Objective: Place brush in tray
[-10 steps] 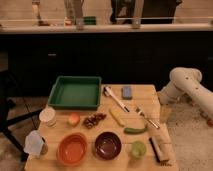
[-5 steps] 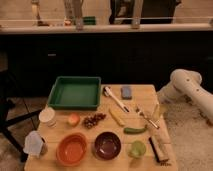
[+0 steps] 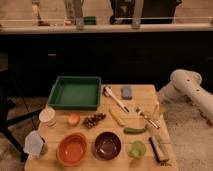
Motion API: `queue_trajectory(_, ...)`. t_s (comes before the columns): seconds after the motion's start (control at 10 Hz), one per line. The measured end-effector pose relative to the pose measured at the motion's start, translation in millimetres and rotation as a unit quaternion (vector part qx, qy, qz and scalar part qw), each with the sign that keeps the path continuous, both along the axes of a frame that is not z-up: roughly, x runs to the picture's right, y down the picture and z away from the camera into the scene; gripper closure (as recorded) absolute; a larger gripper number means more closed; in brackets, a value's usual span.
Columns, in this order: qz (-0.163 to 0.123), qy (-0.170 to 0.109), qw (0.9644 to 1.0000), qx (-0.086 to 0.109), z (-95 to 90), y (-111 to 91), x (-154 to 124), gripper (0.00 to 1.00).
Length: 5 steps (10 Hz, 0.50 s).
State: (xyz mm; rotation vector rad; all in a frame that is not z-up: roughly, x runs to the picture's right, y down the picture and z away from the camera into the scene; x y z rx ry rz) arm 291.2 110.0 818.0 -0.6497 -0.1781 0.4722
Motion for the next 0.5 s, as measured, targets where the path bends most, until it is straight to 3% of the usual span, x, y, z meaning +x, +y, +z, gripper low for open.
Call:
queue_trajectory(0.2, 0.038, 0.002, 0.9993, 0.003, 4.9, 3.0, -11.0, 0.00)
queue_trajectory(0.5, 0.061, -0.015, 0.9980, 0.011, 11.2, 1.0, -39.1, 0.00)
